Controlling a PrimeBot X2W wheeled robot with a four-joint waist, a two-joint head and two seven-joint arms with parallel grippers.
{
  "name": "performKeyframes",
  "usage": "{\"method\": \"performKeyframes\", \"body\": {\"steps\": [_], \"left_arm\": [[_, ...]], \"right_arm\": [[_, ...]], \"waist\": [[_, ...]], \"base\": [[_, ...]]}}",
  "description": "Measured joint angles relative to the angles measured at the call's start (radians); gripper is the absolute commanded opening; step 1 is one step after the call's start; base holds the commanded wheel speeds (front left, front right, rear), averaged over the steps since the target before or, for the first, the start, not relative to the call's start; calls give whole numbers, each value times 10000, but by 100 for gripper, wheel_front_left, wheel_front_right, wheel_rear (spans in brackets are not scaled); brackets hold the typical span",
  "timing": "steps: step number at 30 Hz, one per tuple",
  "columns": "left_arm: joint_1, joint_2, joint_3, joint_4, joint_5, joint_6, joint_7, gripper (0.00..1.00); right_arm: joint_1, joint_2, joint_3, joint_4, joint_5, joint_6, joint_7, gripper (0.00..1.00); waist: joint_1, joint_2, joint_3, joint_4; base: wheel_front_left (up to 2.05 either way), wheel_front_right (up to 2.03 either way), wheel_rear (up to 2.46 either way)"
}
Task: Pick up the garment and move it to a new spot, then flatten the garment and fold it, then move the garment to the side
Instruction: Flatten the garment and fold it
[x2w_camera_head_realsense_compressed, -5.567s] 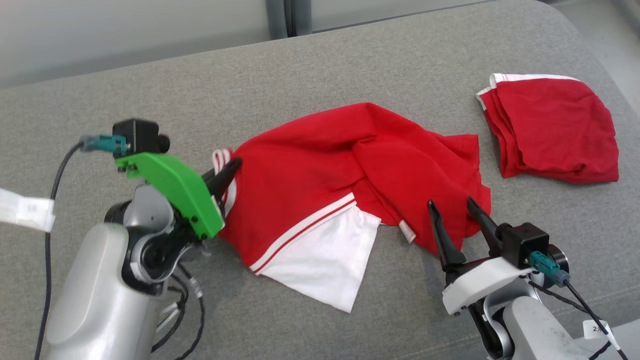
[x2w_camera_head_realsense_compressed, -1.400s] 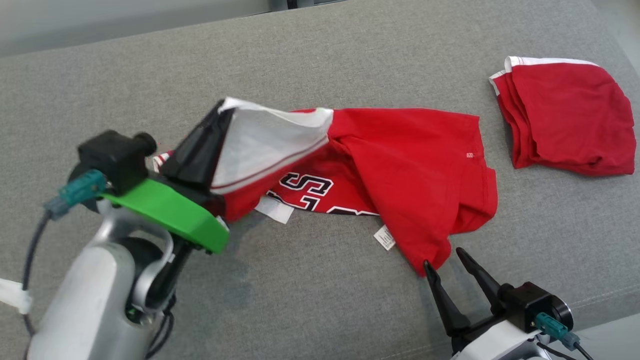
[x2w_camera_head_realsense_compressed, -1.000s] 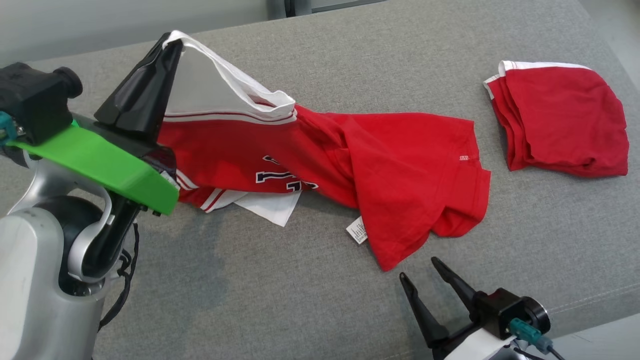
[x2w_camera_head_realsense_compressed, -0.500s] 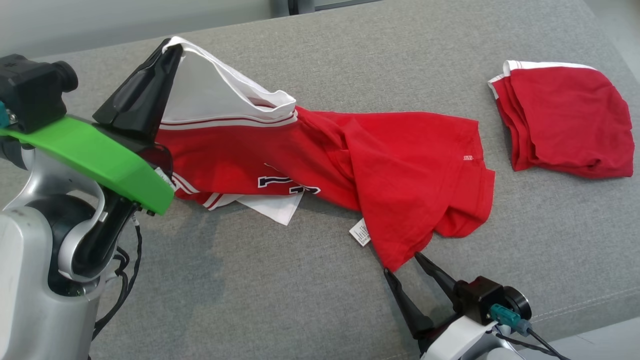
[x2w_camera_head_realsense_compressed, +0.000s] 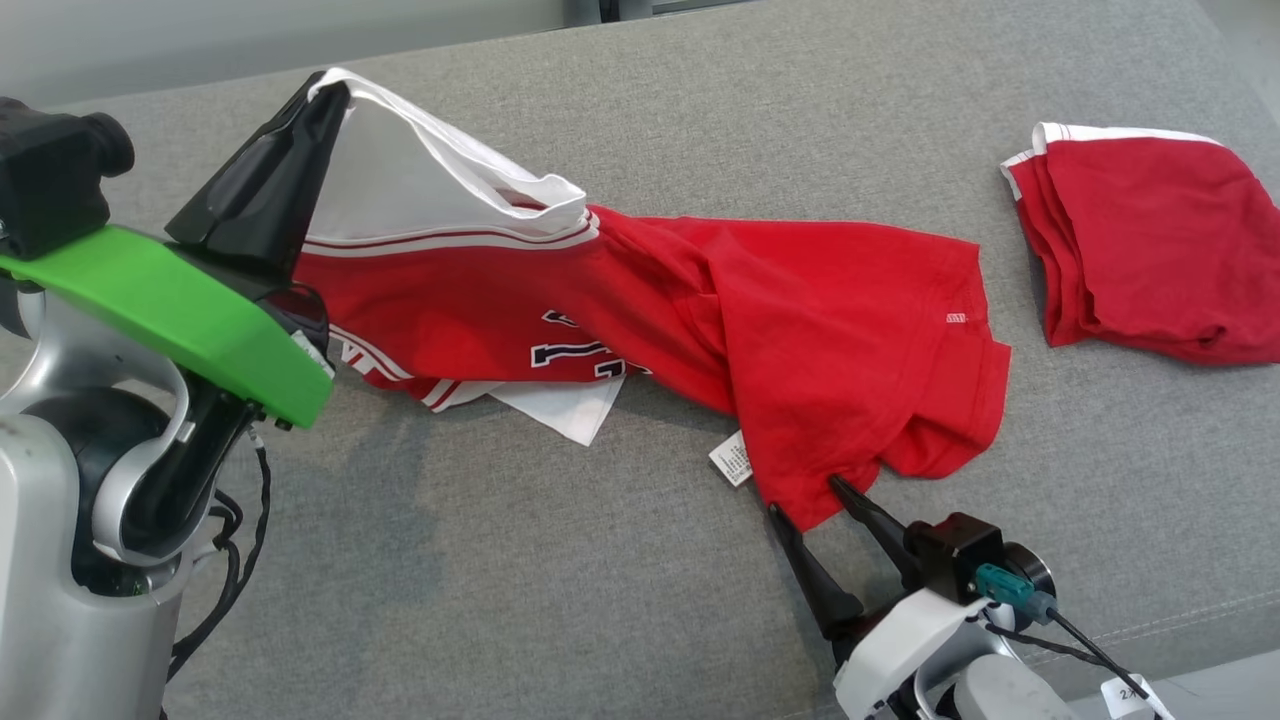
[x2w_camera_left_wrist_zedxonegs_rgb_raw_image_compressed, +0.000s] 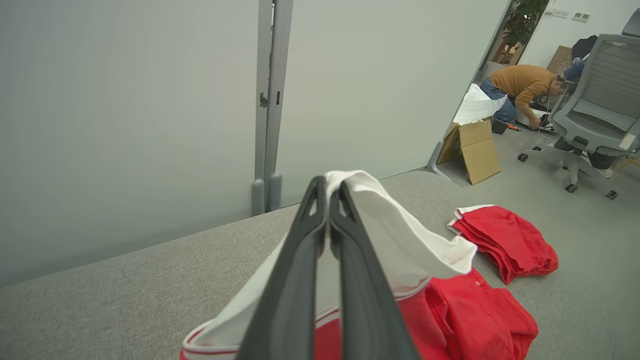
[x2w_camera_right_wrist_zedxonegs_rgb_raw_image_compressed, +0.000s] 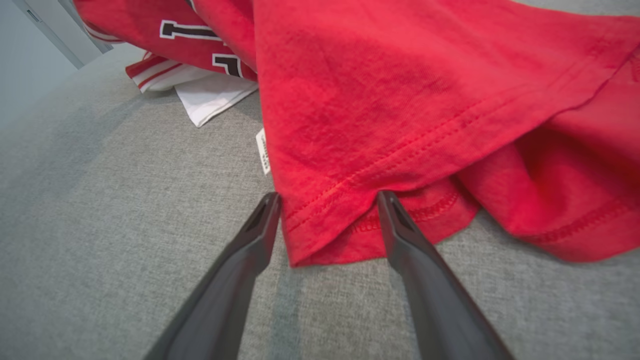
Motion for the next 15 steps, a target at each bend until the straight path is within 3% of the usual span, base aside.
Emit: {"method": "performKeyframes", "body": {"steps": [5, 7, 8, 9, 10, 11, 12, 13, 14, 15], "left_arm": [[-2, 77, 38, -38, -17, 42, 88, 0], [-3, 92, 71, -61, -119, 44, 100, 0], [-4, 94, 82, -79, -155, 46, 100, 0], [-5, 96, 98, -104, -169, 54, 104, 0], [-5, 100, 109, -115, -169, 56, 148, 0], [-5, 102, 111, -123, -169, 63, 174, 0], [-5, 102, 111, -132, -171, 90, 174, 0], [-5, 104, 111, -142, -171, 100, 174, 0], [-5, 105, 111, -163, -171, 102, 178, 0], [-5, 107, 111, -178, -171, 102, 188, 0]], "right_arm": [[-124, 6, 56, 244, 136, 0, 0, 94], [-148, 6, 75, 320, 196, 0, 0, 98], [-178, 6, 79, 349, 226, 0, 0, 95], [-284, 8, 82, 433, 359, 0, 0, 71], [-324, 8, 92, 470, 391, 0, 0, 58], [-348, 8, 109, 508, 408, 0, 0, 59], [-367, 8, 134, 546, 418, 0, 0, 69], [-382, 8, 169, 593, 428, 0, 0, 86], [-413, 6, 316, 658, 451, 0, 0, 91], [-432, 15, 372, 692, 474, 0, 0, 89]], "waist": [[0, 0, 12, 37], [0, 0, 15, 45], [0, 0, 17, 48], [0, 0, 19, 51], [0, 0, 20, 52], [0, 0, 20, 52], [0, 0, 20, 52], [0, 0, 21, 53], [0, 0, 25, 57], [0, 0, 28, 60]], "base": [[0, 0, 0], [0, 0, 0], [0, 0, 0], [0, 0, 0], [0, 0, 0], [0, 0, 0], [0, 0, 0], [0, 0, 0], [0, 0, 0], [0, 0, 0]]}}
